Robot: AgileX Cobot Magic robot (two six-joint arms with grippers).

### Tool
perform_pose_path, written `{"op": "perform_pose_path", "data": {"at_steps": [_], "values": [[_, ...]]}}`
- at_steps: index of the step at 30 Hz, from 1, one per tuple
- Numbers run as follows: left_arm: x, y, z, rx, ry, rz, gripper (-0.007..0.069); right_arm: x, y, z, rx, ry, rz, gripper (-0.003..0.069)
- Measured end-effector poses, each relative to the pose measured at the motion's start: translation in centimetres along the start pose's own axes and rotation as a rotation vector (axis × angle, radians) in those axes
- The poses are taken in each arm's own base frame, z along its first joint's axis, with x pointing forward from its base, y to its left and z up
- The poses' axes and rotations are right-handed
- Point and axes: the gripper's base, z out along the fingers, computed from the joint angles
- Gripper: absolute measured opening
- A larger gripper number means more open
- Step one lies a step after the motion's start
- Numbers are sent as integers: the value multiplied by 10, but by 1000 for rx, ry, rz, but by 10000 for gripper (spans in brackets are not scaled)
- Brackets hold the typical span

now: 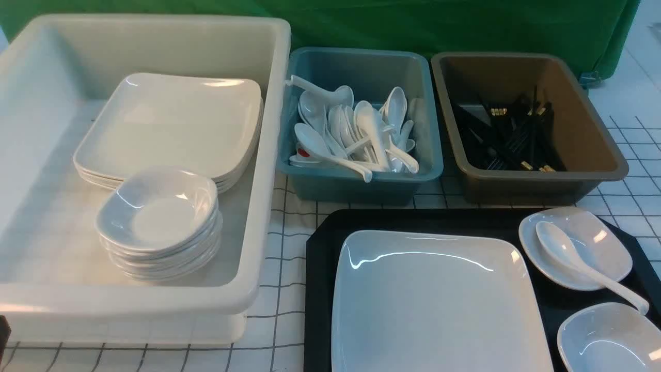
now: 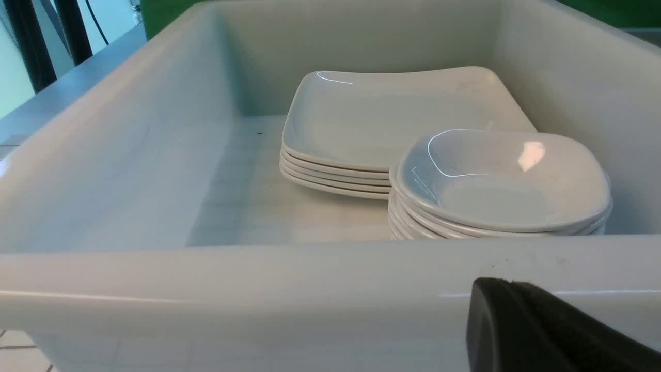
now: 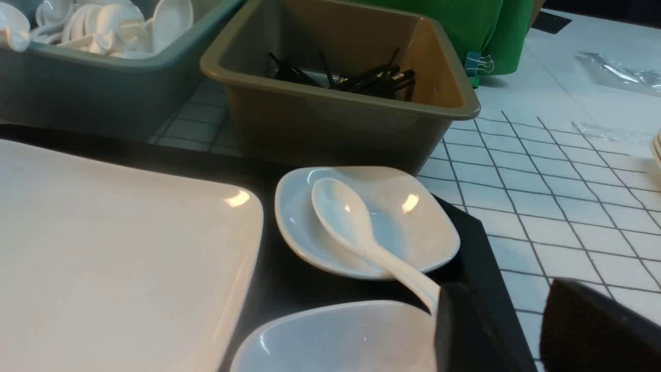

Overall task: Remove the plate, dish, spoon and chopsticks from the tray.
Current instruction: Use the right arm to grab a soup spoon from the plate

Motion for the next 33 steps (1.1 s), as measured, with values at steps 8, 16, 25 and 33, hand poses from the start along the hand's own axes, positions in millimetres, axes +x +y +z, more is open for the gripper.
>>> {"op": "perform_pose_path", "data": {"at_steps": [8,16,25,33], "values": [[0,0,0,0,0,0,5,0,0,0,0,0,0,242],[0,0,0,0,-1,0,5,0,0,0,0,0,0,242],[-9,-1,0,15,-94,-148,5,0,0,0,0,0,0,242],[-29,6,-5,28,-338,-583,5,0,0,0,0,-1,0,242]]}}
